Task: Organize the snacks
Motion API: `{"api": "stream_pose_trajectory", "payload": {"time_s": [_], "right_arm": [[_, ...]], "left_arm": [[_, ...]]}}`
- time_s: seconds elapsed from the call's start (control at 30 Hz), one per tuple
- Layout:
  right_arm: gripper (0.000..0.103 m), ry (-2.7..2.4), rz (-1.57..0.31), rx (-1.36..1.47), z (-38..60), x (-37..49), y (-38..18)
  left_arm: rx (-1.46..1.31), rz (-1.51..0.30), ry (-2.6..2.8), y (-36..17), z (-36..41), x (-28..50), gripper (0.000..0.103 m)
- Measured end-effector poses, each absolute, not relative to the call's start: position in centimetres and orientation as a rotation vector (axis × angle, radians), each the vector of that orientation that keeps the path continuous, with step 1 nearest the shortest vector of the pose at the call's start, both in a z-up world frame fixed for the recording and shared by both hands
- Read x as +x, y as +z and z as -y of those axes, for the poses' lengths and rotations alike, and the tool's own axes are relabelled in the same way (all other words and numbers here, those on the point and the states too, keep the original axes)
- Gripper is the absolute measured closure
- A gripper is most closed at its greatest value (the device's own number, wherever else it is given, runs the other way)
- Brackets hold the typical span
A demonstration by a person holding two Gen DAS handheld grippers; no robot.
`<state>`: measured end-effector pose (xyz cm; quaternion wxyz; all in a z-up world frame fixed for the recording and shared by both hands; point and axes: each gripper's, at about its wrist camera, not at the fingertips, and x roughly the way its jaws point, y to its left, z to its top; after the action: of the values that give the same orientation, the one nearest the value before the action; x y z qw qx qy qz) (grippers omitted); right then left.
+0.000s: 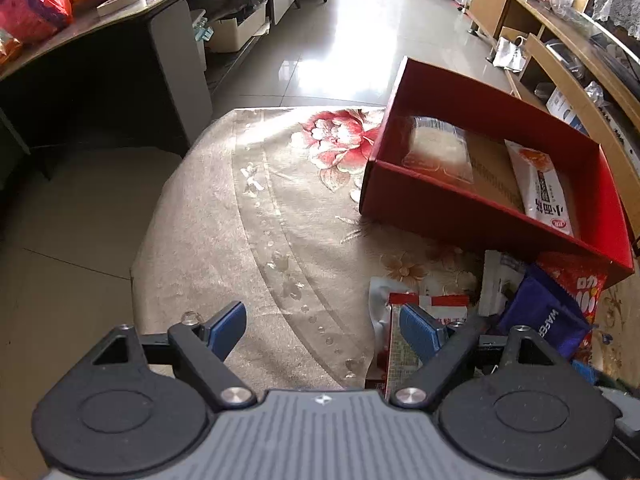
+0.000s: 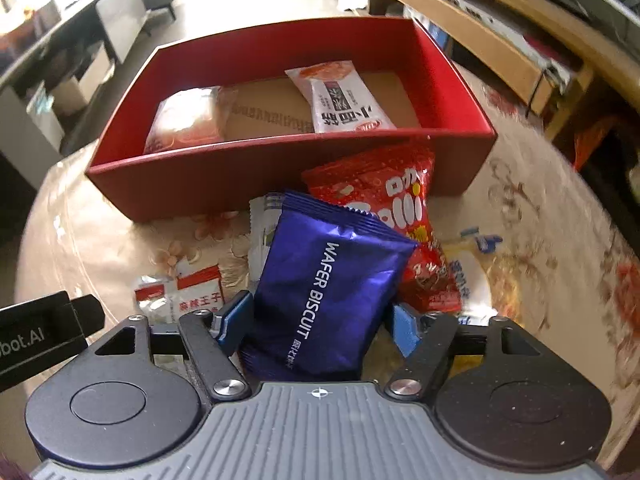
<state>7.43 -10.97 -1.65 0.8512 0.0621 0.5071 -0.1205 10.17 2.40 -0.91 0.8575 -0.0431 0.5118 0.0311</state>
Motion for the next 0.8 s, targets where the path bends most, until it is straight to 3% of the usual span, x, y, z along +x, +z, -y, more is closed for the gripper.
{"api": "stream_pose_trajectory", "payload": {"time_s": [0.23, 0.5, 0.67, 0.8], "right_arm": [[0.050, -0.206, -1.073, 0.138, 12.5, 6.8, -0.6], [0.045, -0.185, -1.089, 0.184, 14.0, 6.6, -0.3], [0.037, -0.180, -1.076, 0.171, 14.0, 6.6, 0.2], [0.036, -0.167, -1.097, 0.172, 14.2, 6.6, -0.3]], "left_arm": [[-0.068, -1.150, 0.031, -2.3, -1.0, 9.9, 0.019], [-0.059, -1.212, 0.007, -4.5, 0.4, 9.1, 0.018], [-0.053, -1.192, -0.009, -5.2, 1.8, 8.7, 0.012], [-0.064, -1.189, -0.001, -5.7, 2.4, 8.9, 0.004]]}}
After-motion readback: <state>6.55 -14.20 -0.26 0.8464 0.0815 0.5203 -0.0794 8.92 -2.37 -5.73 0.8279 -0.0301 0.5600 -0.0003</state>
